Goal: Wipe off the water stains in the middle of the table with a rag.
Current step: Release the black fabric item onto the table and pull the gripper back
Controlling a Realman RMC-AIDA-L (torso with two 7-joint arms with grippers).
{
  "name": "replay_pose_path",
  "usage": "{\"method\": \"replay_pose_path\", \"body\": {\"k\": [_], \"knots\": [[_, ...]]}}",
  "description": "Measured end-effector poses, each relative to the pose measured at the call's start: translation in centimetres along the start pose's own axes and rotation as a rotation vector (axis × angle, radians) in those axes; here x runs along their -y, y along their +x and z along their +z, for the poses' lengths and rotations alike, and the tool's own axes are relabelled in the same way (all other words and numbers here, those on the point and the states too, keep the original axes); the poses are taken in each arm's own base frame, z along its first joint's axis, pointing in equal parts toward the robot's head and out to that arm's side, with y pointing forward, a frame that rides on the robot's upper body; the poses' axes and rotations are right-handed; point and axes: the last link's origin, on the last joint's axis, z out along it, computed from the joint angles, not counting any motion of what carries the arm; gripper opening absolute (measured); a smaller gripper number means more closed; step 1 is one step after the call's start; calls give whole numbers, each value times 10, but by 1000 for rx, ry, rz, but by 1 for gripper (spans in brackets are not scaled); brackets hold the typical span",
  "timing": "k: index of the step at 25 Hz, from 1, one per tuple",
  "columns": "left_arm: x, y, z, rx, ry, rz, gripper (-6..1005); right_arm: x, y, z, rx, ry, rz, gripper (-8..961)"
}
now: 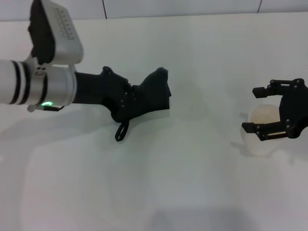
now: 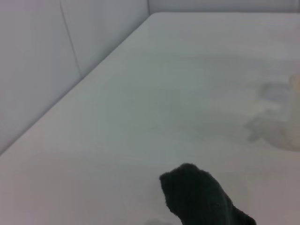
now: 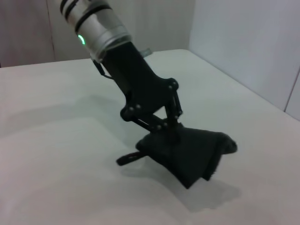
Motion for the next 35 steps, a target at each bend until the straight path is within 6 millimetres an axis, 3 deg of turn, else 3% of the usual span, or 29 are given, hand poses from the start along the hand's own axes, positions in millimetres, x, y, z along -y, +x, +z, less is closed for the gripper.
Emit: {"method": "replay_pose_path", "body": {"k": [17, 31, 35], "knots": [[-14, 4, -4, -21, -101, -3, 188, -1, 2, 2, 1, -6, 9, 850], [-28, -8, -12, -11, -164, -71, 200, -1, 2, 3, 3, -11, 15, 850], [-25, -5, -16, -20, -148, -94, 280, -1, 2, 2, 5, -10, 14, 851]]}}
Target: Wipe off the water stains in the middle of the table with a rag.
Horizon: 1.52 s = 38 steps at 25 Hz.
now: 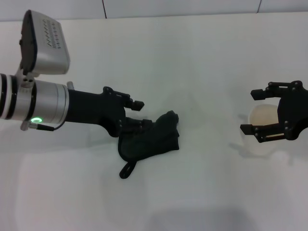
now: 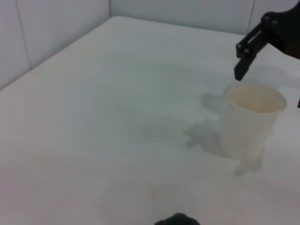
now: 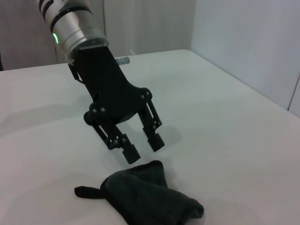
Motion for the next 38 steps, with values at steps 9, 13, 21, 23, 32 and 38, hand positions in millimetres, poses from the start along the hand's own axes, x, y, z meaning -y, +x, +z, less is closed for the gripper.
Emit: {"method": "replay_pose_path", "body": {"k": [9, 13, 21, 23, 32, 38], "knots": [[2, 8, -17, -25, 61, 8, 515, 0, -2, -1, 3, 0, 0, 852], [-3, 9, -29, -30, 84, 45, 722, 0, -2, -1, 4, 0, 0, 851], [-12, 7, -54, -40, 95, 71, 893, 0, -1, -2, -2, -1, 0, 851], [-14, 6, -59, -45, 79, 66, 893, 0, -1, -2, -4, -4, 0, 851], [-27, 1, -70, -63, -6, 73, 893, -3, 2, -5, -13, -31, 7, 850], [-35, 0, -76, -68, -53, 92, 893, -5, 5, -5, -30, -48, 12, 852]]}}
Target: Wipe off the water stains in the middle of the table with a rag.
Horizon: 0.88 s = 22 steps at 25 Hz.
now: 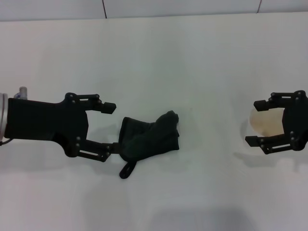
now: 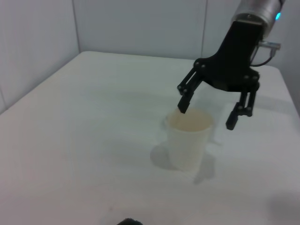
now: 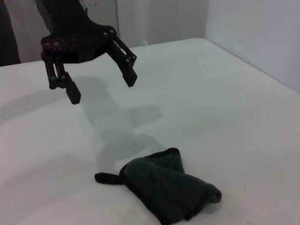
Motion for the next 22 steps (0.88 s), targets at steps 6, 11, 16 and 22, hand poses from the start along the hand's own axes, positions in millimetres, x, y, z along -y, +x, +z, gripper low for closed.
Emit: {"method": "replay_pose_path", "body": {"k": [6, 11, 16, 22], "knots": [[-1, -4, -3, 0, 11, 0, 893, 0, 0, 0, -1, -1, 0, 852], [0, -5, -6, -1, 20, 5, 893, 0, 0, 1, -1, -3, 0, 852], [0, -5, -6, 1, 20, 6, 893, 0, 0, 0, 0, -1, 4, 852], [0, -6, -6, 2, 19, 4, 893, 0, 0, 0, 0, -1, 11, 852]]}}
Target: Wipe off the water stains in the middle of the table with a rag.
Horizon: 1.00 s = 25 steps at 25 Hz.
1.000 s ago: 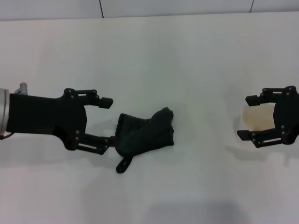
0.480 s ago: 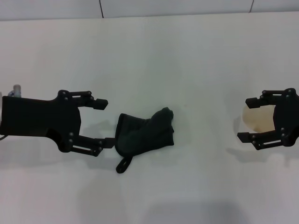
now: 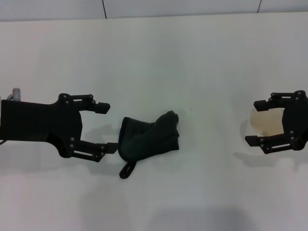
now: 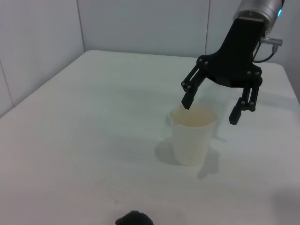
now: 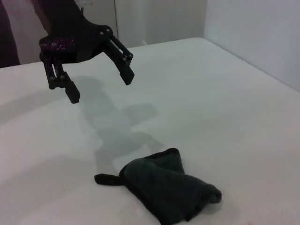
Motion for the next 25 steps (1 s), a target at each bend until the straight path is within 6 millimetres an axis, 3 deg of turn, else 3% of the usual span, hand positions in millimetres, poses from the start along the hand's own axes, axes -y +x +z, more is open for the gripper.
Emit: {"method": "replay_pose_path", "body": {"k": [25], "knots": [[-1, -1, 0, 1, -1, -6, 893, 0, -2, 0, 1, 2, -4, 852]]}}
